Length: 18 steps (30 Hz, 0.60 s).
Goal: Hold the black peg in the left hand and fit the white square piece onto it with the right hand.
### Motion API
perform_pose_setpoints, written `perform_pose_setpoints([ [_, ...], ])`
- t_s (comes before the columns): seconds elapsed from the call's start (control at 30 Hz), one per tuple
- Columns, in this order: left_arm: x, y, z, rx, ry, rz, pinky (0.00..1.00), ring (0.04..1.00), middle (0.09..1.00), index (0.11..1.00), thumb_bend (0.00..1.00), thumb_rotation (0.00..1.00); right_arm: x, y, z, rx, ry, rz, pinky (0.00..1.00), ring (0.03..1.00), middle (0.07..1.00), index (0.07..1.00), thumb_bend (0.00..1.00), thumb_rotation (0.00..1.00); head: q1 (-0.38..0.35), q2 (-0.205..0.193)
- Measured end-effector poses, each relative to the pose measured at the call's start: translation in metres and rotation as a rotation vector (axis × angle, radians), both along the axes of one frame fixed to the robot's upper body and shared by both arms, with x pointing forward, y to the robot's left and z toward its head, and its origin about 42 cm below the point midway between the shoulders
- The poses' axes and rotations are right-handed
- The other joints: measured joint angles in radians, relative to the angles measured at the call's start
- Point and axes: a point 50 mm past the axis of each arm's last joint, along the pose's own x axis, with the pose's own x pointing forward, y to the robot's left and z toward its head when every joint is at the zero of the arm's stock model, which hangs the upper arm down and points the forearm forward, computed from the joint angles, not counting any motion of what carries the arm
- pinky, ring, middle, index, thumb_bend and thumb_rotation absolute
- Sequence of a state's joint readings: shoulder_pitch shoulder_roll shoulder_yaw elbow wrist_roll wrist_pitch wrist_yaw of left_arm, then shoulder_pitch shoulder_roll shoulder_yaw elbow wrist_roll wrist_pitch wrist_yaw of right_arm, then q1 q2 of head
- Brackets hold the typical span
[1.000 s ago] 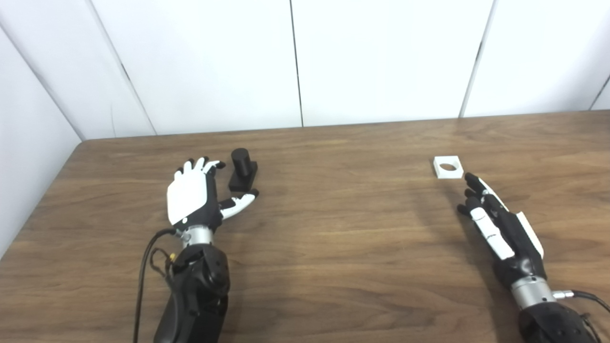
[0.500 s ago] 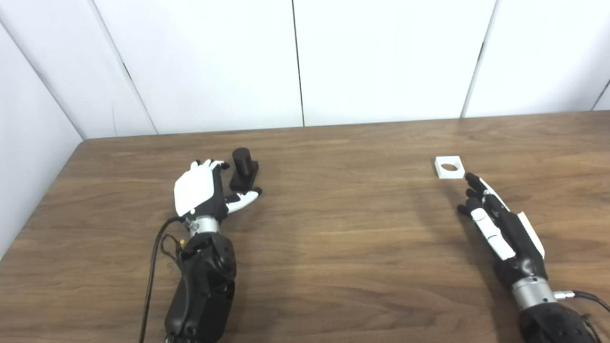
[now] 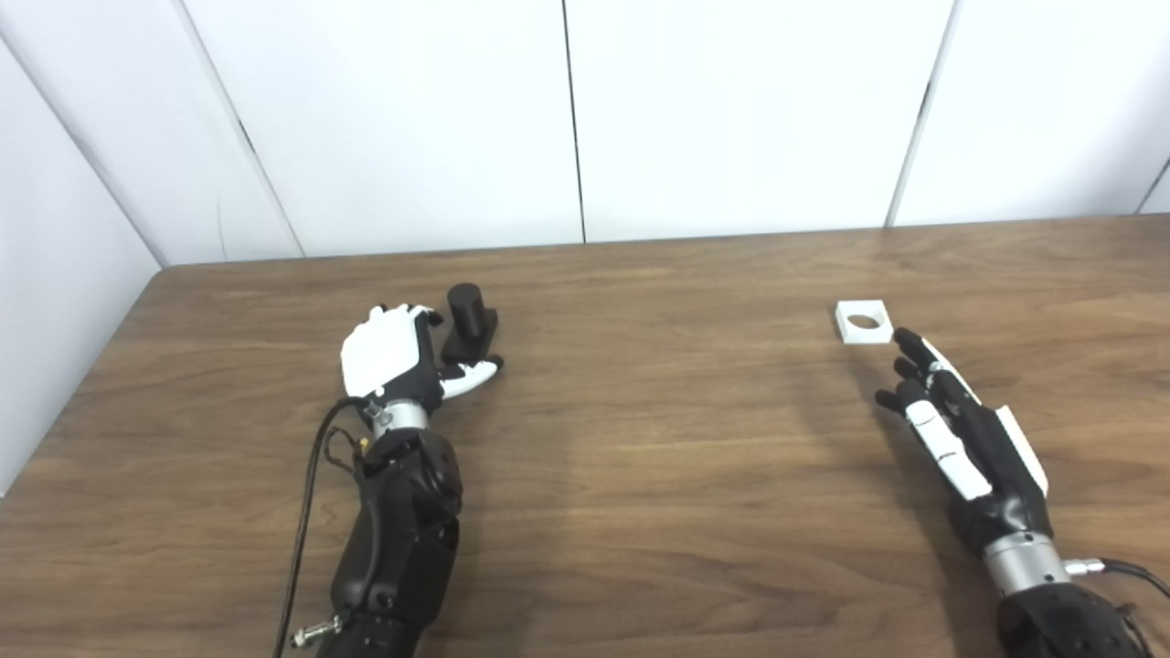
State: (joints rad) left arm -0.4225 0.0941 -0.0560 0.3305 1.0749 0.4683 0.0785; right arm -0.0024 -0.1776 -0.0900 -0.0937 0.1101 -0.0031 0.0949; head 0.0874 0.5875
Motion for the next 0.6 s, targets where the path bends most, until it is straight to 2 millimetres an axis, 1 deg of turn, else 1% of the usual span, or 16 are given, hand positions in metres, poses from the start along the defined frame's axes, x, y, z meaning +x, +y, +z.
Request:
perform_pose_setpoints([
  [0.2, 0.008, 0.000, 0.002, 0.002, -0.002, 0.007, 0.96, 0.983, 0.909, 0.755, 0.77, 0.50, -0.002, -0.001, 0.000, -0.008, -0.009, 0.007, 0.84, 0.967, 0.971, 0.910, 0.57, 0.68, 0.000, 0.002],
  [0.33, 0.009, -0.002, 0.001, 0.001, -0.007, 0.011, 0.97, 0.983, 0.914, 0.757, 0.77, 0.51, -0.002, -0.001, 0.000, -0.008, -0.008, 0.008, 0.84, 0.967, 0.968, 0.907, 0.56, 0.68, 0.003, 0.000],
  [0.43, 0.010, -0.002, -0.001, 0.003, 0.000, 0.012, 0.97, 0.985, 0.918, 0.772, 0.76, 0.52, -0.003, -0.002, -0.001, -0.009, -0.010, 0.009, 0.84, 0.963, 0.962, 0.900, 0.59, 0.70, 0.002, 0.002],
  [0.6, 0.013, -0.001, -0.002, 0.014, 0.004, 0.012, 0.97, 0.984, 0.915, 0.785, 0.76, 0.52, -0.004, -0.002, -0.001, -0.013, -0.016, 0.010, 0.85, 0.969, 0.968, 0.908, 0.58, 0.70, 0.002, 0.003],
])
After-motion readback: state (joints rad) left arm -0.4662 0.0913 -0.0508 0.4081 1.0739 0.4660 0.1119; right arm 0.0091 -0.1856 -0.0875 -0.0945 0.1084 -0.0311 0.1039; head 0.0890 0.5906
